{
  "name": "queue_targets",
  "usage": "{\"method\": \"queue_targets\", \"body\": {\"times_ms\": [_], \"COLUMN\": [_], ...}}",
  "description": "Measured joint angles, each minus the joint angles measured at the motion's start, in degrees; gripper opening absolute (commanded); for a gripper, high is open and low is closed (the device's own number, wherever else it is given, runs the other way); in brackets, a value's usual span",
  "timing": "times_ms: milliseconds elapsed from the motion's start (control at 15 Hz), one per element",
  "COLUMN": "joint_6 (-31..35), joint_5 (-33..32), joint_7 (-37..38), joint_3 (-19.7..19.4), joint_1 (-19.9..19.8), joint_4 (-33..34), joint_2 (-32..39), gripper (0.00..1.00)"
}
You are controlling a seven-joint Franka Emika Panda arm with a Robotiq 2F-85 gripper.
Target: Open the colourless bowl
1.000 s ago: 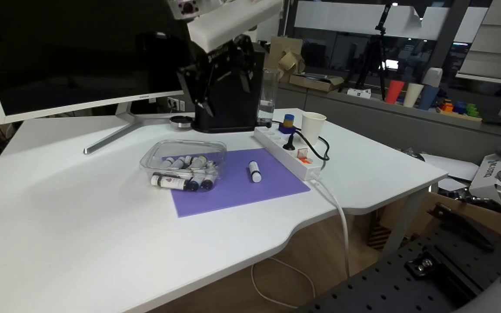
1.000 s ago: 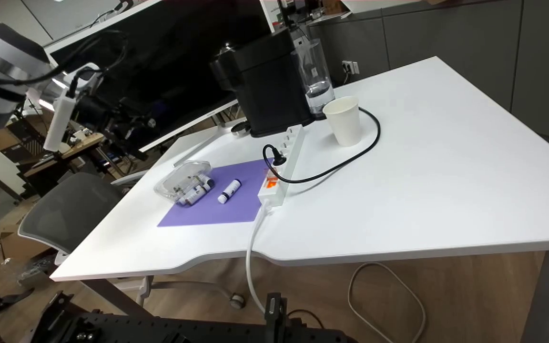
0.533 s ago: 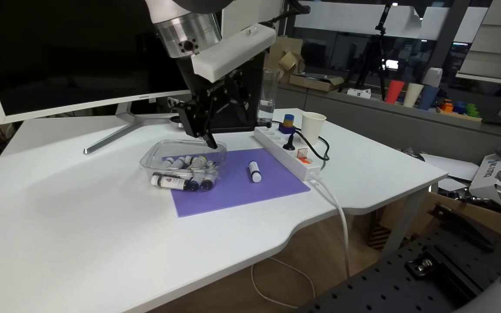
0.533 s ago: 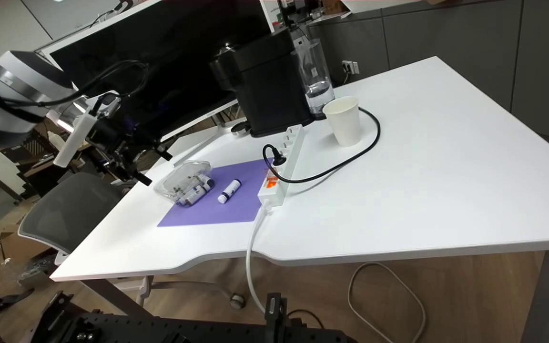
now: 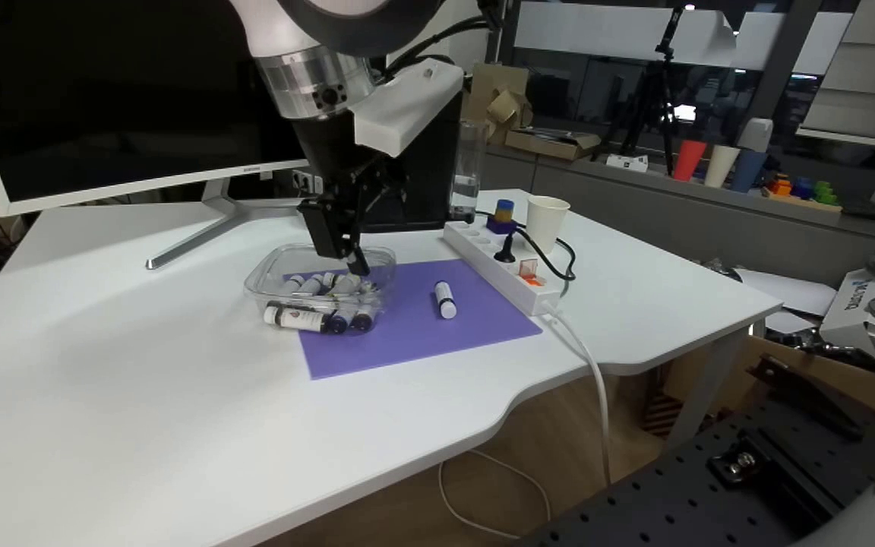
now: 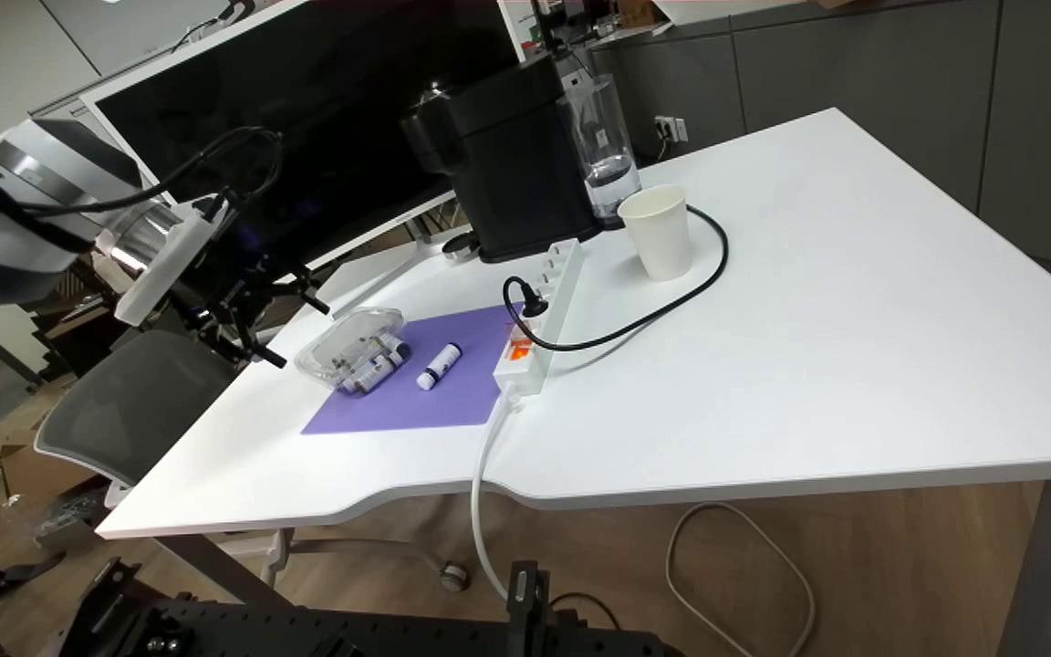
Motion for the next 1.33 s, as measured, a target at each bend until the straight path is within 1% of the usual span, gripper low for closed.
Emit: {"method": "queue_targets", "body": {"times_ms": [133, 267, 400, 467, 867, 1000, 1333], "joint_6": [2.41, 3.3, 2.91, 2.77, 2.74, 2.78, 2.87], "joint_5": [-3.49, -8.49, -14.85, -16.76, -18.12, -20.03, -26.19], "joint_7": [-3.48, -5.59, -5.21, -4.48, -4.46, -3.42, 1.98], "joint_3": [-0.56, -1.28, -2.21, -2.67, -2.72, -2.71, -2.71], "joint_1": [0.39, 0.82, 1.38, 1.63, 2.1, 2.51, 2.86], "joint_4": [-0.3, -0.67, -0.89, -0.89, -0.98, -1.25, -2.25], "joint_2": [1.06, 1.92, 2.47, 2.55, 2.86, 3.01, 3.03], "gripper": [1.0, 1.0, 1.0, 1.0, 1.0, 1.0, 1.0]}}
